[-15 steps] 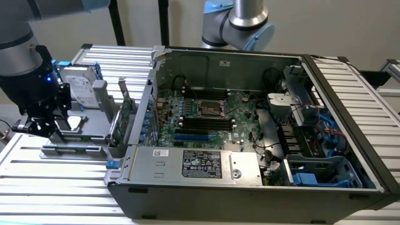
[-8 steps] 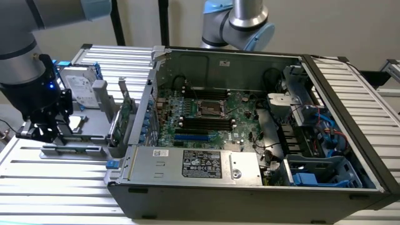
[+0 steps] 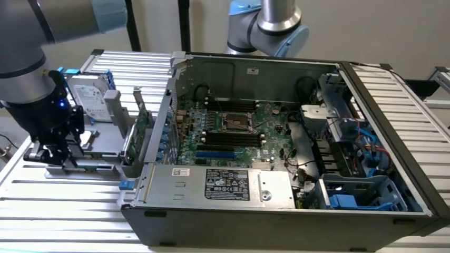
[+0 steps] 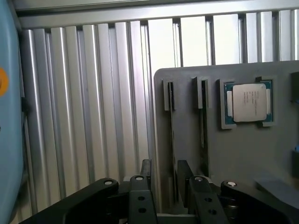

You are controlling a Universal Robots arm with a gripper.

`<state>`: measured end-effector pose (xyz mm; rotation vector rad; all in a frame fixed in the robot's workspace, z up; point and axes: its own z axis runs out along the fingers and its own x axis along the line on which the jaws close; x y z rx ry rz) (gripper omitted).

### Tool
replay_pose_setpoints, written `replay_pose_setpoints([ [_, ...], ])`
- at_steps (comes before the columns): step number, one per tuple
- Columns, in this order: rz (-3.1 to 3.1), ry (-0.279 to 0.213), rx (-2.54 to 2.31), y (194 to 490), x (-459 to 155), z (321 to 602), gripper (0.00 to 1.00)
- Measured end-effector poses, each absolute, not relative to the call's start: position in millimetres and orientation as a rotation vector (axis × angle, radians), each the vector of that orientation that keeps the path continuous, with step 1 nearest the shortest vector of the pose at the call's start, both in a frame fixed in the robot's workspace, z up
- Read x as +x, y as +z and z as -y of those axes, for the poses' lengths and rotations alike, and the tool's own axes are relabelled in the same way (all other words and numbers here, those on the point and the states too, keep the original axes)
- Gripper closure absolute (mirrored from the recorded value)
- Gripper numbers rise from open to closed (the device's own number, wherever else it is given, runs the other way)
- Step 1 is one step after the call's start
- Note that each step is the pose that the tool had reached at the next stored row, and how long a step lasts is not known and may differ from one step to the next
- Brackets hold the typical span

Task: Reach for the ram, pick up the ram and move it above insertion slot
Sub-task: 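Pick up the ram and move it above insertion slot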

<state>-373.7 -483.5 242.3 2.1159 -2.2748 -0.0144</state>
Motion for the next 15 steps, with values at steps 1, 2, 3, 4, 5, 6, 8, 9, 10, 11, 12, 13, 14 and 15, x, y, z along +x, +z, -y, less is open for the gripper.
replay_pose_setpoints([
  [1,2.274,-0.015,2.117,241,-374,484,0.64],
  [2,2.273,-0.015,2.118,240,-375,484,0.64],
  [3,2.272,-0.015,2.119,238,-375,484,0.64],
  [4,2.271,-0.015,2.120,237,-376,484,0.64],
  [5,2.270,-0.015,2.122,236,-377,483,0.64],
  [6,2.269,-0.015,2.123,235,-377,483,0.64],
  [8,2.265,-0.015,2.126,233,-378,484,0.64],
  [9,2.263,-0.015,2.128,233,-378,484,0.64],
  [10,2.261,-0.015,2.131,232,-378,484,0.64],
  [11,2.259,-0.015,2.133,231,-378,483,0.64],
  [12,2.255,-0.014,2.137,230,-379,483,0.64],
  [13,2.251,-0.014,2.141,228,-378,483,0.64],
  [14,2.247,-0.014,2.145,227,-378,483,0.64],
  [15,2.243,-0.013,2.151,225,-379,483,0.64],
])
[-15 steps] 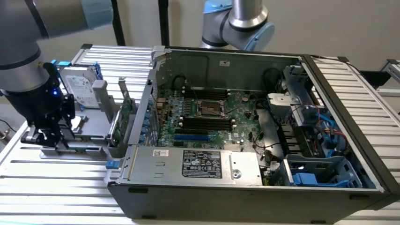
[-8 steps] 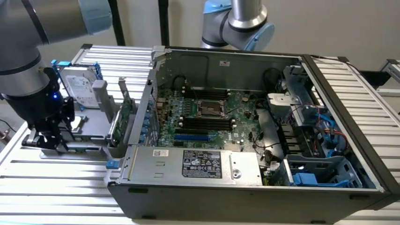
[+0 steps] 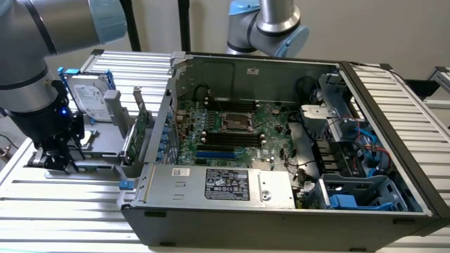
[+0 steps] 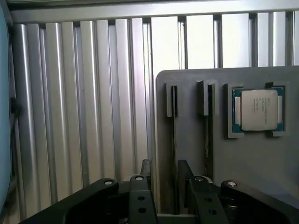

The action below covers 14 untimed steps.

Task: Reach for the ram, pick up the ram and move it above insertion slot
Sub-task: 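Pick up the ram and move it above insertion slot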

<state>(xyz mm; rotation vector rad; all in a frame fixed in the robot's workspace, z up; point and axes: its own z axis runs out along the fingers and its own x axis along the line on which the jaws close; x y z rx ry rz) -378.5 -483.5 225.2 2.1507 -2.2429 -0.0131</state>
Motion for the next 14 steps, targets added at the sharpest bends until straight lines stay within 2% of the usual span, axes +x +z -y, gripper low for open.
replay_pose_setpoints([
  [14,2.169,-0.009,2.228,213,-378,477,0.64],
])
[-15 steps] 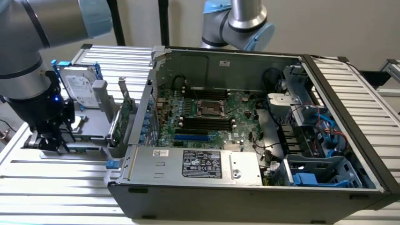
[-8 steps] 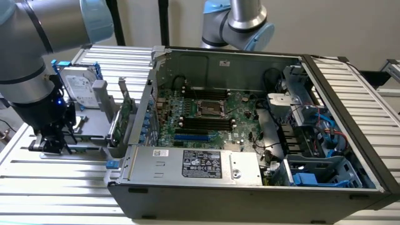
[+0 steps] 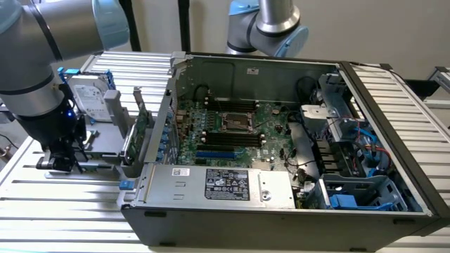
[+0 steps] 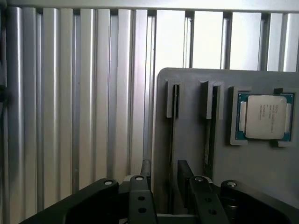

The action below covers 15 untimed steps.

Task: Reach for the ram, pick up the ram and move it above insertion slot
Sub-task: 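Pick up the ram and move it above insertion slot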

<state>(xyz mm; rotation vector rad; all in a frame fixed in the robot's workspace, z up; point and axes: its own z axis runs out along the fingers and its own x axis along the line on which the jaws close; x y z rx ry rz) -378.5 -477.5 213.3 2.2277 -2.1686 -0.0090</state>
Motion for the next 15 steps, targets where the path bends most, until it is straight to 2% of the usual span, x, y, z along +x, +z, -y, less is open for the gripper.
replay_pose_setpoints([
  [15,2.158,-0.009,2.239,202,-379,468,0.64],
])
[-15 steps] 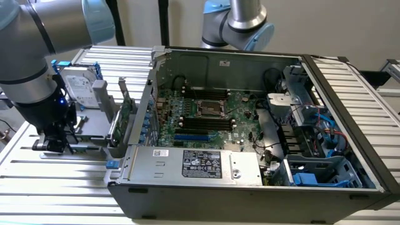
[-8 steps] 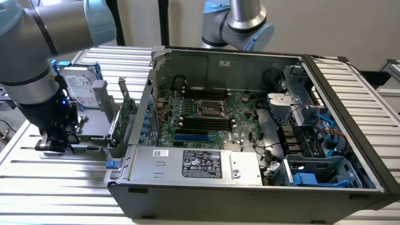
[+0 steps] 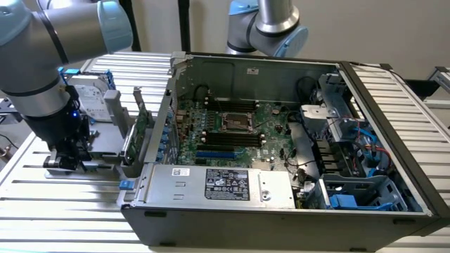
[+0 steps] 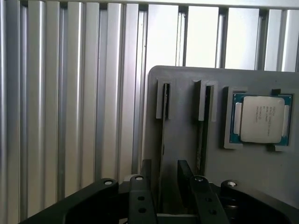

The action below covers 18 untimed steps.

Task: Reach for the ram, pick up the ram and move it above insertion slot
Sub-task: 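Pick up the ram and move it above insertion slot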

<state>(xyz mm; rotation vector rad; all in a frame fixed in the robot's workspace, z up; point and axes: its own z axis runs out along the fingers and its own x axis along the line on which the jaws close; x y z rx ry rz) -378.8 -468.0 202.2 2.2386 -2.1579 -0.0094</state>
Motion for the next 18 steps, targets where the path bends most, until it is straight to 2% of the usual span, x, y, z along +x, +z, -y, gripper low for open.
replay_pose_setpoints([
  [18,2.155,-0.027,2.236,195.7,-377.2,467.7,0.64],
])
